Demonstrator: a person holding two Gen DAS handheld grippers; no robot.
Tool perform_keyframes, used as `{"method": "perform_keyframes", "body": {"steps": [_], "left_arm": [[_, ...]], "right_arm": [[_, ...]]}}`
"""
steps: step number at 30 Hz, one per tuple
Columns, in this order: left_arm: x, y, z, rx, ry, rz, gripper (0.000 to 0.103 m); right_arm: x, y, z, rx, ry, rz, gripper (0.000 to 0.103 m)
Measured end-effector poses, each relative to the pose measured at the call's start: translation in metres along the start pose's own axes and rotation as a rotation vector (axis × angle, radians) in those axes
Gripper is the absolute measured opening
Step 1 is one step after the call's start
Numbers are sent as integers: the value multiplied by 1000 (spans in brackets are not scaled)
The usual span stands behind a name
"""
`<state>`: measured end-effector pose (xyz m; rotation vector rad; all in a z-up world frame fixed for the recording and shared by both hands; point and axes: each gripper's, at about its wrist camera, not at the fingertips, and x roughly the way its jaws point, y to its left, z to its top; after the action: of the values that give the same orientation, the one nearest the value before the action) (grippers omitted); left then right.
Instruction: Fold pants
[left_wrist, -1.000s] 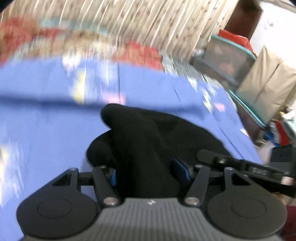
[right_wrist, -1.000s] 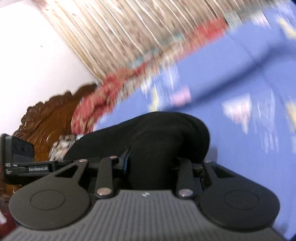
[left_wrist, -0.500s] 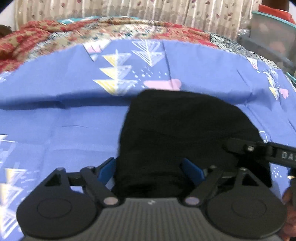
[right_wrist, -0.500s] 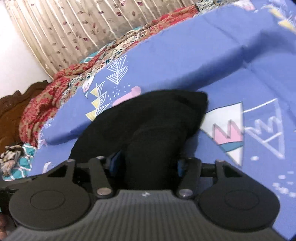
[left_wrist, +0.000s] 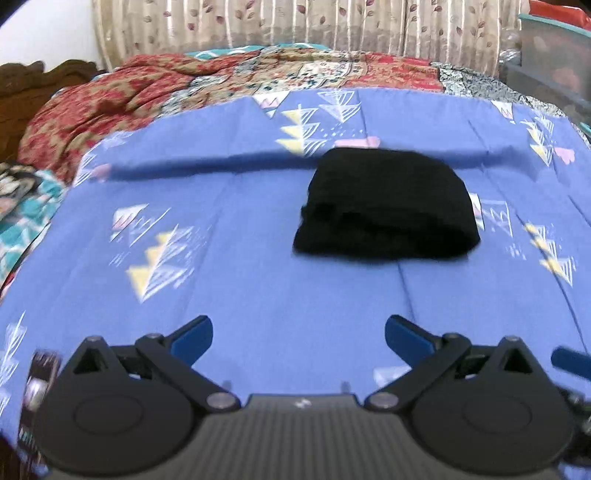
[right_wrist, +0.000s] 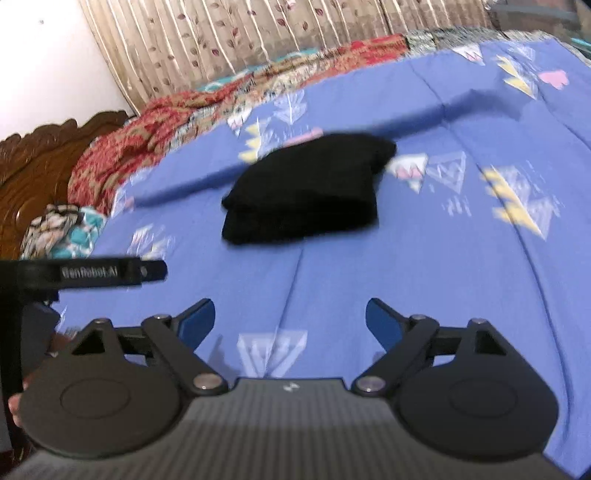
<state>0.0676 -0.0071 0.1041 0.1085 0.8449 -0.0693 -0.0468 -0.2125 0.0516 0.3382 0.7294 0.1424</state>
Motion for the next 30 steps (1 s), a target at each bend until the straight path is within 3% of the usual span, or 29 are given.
{"method": "perform_keyframes", "body": {"steps": [6,15,30], "left_arm": [[-40,5,-39,-30,24,2,103],[-75,-1,-81,-22,25,-1,103],[-107,-7,-103,25,-66,46,103]], "right_arm": [[-30,9,-33,74,46,-7,91],[-60,32,-62,39,63,29,91],[-66,40,-76,60,74,67,91]]}}
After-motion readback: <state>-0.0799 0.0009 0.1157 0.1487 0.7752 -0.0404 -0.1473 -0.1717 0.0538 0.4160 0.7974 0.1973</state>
